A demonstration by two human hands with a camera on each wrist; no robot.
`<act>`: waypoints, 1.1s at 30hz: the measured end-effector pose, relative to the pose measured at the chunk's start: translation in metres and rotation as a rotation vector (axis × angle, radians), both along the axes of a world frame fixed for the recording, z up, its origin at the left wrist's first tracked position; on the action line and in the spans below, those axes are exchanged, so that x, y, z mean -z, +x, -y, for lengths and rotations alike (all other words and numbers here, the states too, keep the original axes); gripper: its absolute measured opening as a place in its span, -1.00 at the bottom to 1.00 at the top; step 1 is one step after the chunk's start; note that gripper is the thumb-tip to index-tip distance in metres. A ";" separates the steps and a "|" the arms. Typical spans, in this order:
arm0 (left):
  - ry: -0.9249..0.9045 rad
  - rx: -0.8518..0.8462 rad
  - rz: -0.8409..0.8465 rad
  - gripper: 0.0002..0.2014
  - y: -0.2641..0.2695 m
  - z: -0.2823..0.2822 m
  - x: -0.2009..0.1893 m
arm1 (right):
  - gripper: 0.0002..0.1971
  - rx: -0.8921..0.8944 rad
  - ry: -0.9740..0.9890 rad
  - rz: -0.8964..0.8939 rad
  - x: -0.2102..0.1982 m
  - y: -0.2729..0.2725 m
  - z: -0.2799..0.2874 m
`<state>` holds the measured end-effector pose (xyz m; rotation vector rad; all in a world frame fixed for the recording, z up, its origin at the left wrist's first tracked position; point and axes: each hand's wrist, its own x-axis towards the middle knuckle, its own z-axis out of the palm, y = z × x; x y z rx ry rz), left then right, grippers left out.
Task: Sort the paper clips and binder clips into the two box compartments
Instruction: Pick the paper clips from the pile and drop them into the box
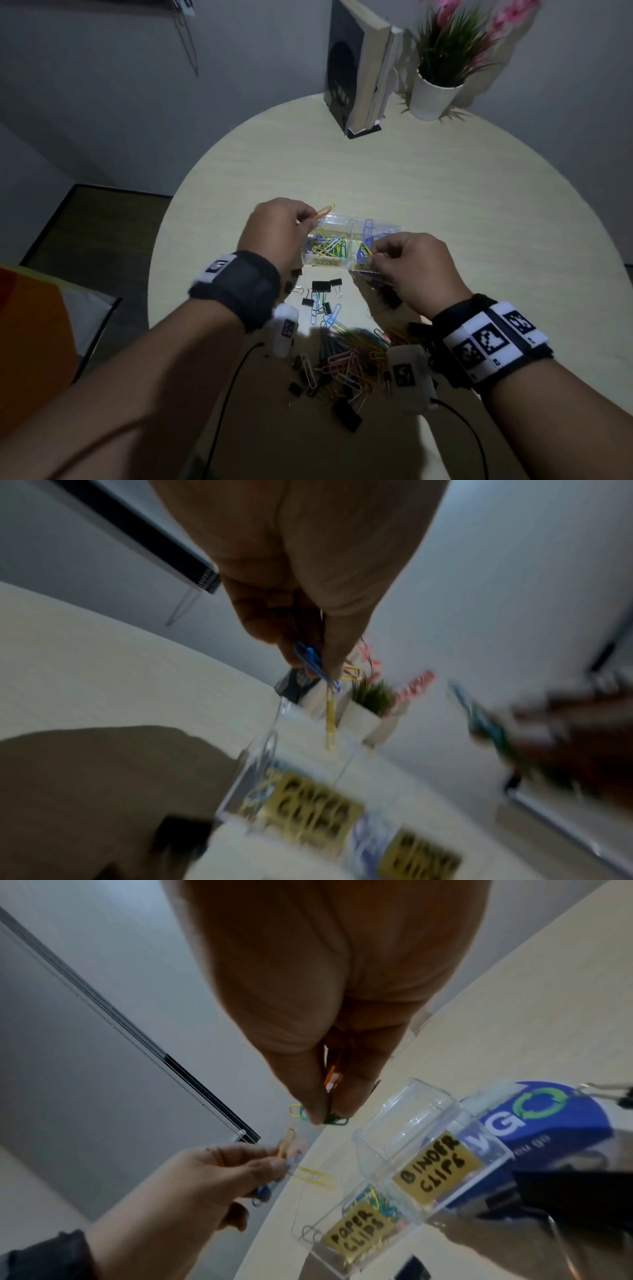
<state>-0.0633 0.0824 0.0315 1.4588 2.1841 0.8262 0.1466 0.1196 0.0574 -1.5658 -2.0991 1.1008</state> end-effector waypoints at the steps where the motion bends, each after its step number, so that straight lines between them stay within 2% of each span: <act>1: -0.028 0.033 -0.073 -0.88 0.003 -0.003 0.004 | -0.90 0.002 0.004 0.004 -0.001 -0.003 -0.004; 4: -0.153 0.118 -0.155 -0.82 0.014 -0.005 0.017 | -0.92 0.000 0.031 0.048 0.000 -0.010 -0.015; 6: -0.159 0.132 -0.162 -0.78 0.017 0.000 0.021 | -0.92 -0.020 0.038 0.078 0.000 -0.016 -0.020; 13: 0.106 -0.223 0.189 -0.90 0.004 0.033 0.014 | -0.78 -0.291 0.170 0.343 0.011 -0.062 -0.034; 17: 0.081 -0.219 0.173 -0.93 -0.007 0.063 0.017 | -0.79 -0.433 0.202 0.484 0.022 -0.084 -0.035; 20: 0.059 -0.216 0.192 -0.93 -0.009 0.077 0.022 | -0.84 -0.483 0.206 0.524 0.020 -0.087 -0.034; 24: 0.021 -0.150 0.173 -0.93 -0.004 0.090 0.027 | -0.82 -0.436 0.215 0.469 0.011 -0.071 -0.030; 27: -0.018 -0.087 0.142 -0.93 0.001 0.096 0.033 | -0.79 -0.280 0.245 0.328 0.007 -0.055 -0.024; 29: -0.052 -0.035 0.080 -0.93 0.006 0.100 0.038 | -0.83 -0.197 0.237 0.234 0.006 -0.046 -0.017; 31: -0.114 0.062 -0.013 -0.90 0.010 0.104 0.045 | -0.89 -0.145 0.195 0.170 0.009 -0.031 -0.005; 33: -0.130 0.259 -0.127 -0.85 0.018 0.109 0.051 | -0.90 -0.205 0.156 0.240 0.015 -0.008 0.016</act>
